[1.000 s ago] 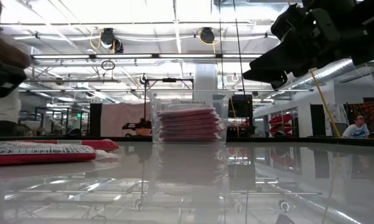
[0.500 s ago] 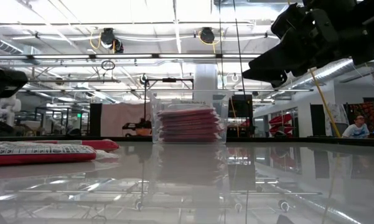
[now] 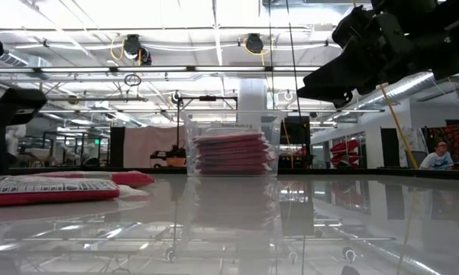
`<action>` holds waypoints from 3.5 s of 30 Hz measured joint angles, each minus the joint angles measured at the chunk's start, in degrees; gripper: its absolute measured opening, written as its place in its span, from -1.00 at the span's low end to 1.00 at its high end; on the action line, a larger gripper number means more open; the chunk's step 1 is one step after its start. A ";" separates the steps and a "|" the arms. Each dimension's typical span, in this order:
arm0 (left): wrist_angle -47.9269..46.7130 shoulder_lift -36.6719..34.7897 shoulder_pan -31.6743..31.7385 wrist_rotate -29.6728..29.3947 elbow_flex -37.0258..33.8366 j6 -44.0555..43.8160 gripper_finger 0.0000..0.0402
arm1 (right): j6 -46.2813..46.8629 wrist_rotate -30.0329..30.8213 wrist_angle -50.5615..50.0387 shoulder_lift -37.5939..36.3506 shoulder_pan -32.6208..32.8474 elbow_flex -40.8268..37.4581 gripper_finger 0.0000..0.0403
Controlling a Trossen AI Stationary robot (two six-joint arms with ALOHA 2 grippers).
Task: Sort popcorn bags into baskets
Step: Put the popcorn bag into the transparent bin
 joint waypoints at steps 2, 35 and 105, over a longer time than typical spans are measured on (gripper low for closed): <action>0.17 -0.01 0.46 0.06 -0.07 1.45 -0.31 | 0.38 -0.02 0.00 0.00 0.00 0.00 -0.03; 16.45 -17.54 21.72 -12.14 0.65 10.46 -0.99 | -14.51 1.50 10.78 30.36 0.62 21.48 0.03; 49.12 -9.76 32.61 -3.13 -1.09 20.51 0.19 | 0.63 -6.27 -21.62 18.64 -9.25 22.01 -0.92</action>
